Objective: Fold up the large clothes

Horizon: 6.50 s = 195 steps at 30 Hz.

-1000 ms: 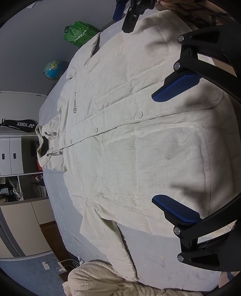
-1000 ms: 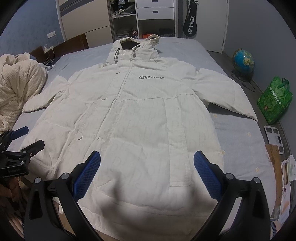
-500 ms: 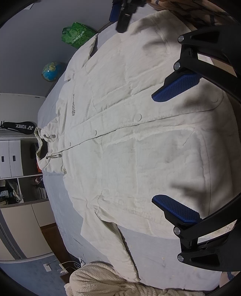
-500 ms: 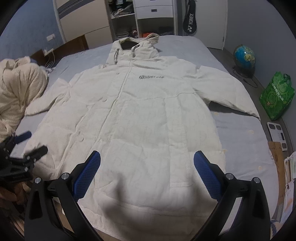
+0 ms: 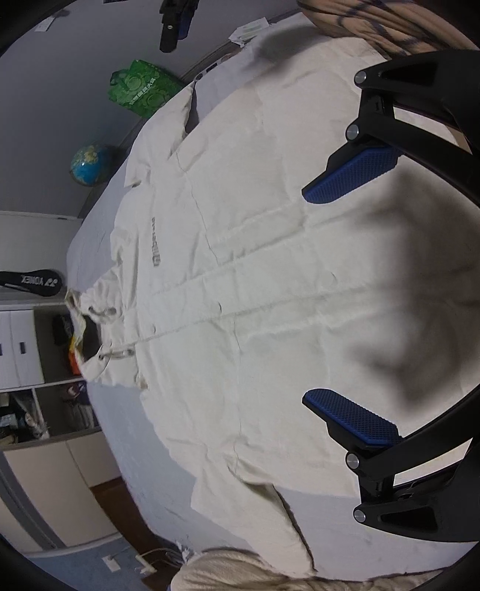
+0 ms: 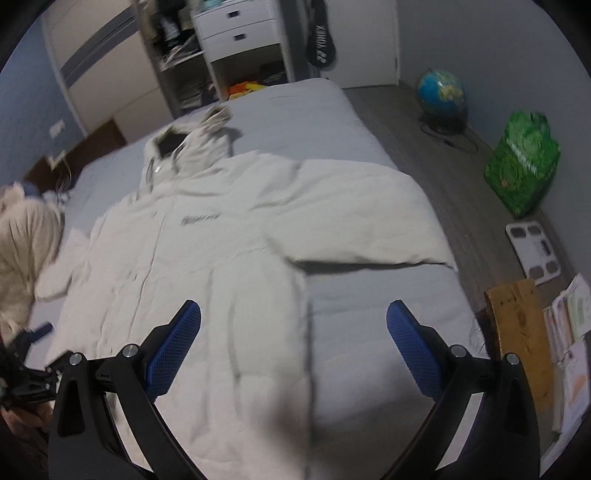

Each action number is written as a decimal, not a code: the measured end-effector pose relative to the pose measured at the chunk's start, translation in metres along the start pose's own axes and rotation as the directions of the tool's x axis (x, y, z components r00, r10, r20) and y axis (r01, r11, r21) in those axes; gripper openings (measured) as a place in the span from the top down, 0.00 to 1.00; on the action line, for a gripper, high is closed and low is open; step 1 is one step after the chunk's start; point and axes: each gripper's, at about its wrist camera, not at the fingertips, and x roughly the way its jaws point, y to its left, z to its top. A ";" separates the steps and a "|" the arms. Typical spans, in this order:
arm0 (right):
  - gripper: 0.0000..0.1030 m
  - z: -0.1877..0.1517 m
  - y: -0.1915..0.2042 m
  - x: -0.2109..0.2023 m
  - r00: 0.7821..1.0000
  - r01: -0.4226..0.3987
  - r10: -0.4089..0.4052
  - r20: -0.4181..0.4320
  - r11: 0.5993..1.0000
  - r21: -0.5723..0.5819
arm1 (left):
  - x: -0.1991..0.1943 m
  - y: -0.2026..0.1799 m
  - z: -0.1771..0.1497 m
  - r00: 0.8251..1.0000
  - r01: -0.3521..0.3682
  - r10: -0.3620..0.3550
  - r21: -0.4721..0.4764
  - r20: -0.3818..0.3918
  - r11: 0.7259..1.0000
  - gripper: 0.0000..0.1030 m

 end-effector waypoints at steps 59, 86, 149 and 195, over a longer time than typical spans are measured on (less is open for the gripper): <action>0.88 -0.014 -0.319 0.135 0.915 -0.402 0.115 0.386 0.301 0.865 | 0.094 -0.123 0.057 0.990 -0.010 0.010 -0.003 -0.143 1.000 0.06; 0.92 0.126 0.031 0.080 0.901 -0.414 0.365 0.235 0.886 0.212 | 0.053 0.023 0.063 0.997 -0.043 0.031 -0.161 -0.075 0.986 0.06; 0.33 0.012 0.021 0.101 0.975 -0.223 0.212 0.069 0.946 0.237 | 0.119 -0.123 0.096 0.996 -0.082 0.063 0.462 0.056 0.883 0.62; 0.33 0.001 0.056 0.107 0.982 -0.187 0.184 0.050 0.979 0.083 | 0.082 0.158 0.048 0.996 -0.062 0.083 -0.441 0.027 0.895 0.31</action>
